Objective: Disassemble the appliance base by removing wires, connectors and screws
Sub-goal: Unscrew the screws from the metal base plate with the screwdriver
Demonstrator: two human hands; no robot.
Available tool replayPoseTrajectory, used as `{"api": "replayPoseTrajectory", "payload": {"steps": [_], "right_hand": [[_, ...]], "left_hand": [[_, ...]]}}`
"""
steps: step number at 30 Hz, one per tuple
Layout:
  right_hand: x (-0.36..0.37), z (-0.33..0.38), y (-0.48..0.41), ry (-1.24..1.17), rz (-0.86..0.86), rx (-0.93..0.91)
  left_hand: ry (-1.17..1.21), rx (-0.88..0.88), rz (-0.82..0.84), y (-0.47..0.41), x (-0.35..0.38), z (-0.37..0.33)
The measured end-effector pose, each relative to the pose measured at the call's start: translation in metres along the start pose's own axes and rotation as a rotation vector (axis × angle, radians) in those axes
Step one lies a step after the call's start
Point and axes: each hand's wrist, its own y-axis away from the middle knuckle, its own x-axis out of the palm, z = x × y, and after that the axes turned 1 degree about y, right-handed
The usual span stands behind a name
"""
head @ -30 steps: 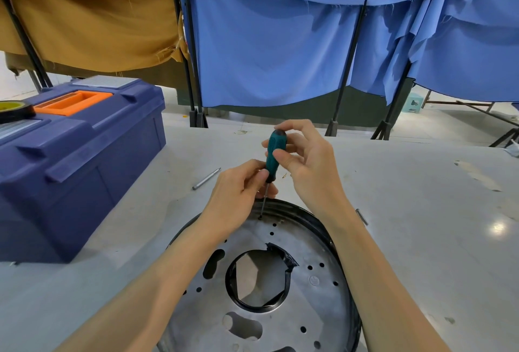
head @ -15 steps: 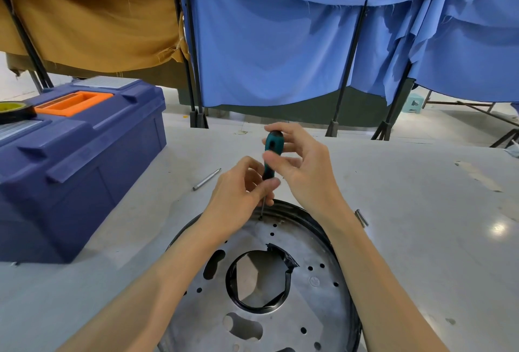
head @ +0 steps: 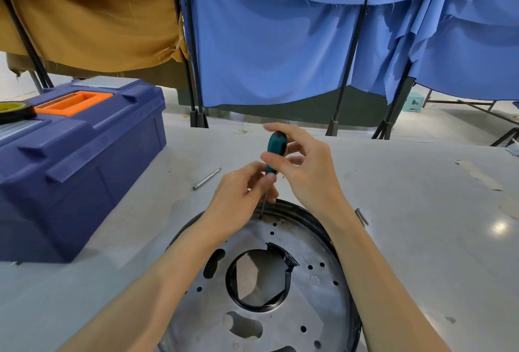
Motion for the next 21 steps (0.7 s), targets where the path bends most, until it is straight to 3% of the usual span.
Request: {"api": "replayPoseTrajectory", "payload": {"steps": [5,8,15,21], "right_hand": [[-0.0019,0.0006,-0.0009,-0.085,0.045,0.018],[0.0011,0.0002,0.0009,-0.011,0.037,-0.004],[-0.0023,0.0007,-0.0008,-0.100,0.029,0.023],[0.0020,0.0004,-0.0006,0.024,0.008,0.011]], "left_hand": [[0.083,-0.050,-0.009,0.0001,-0.0017,0.0004],[0.028,-0.029,-0.061,0.0003,-0.0008,0.0007],[0.050,-0.018,-0.007,0.0004,-0.0020,-0.0003],[0.013,0.011,-0.038,-0.0001,-0.0006,0.0004]]}}
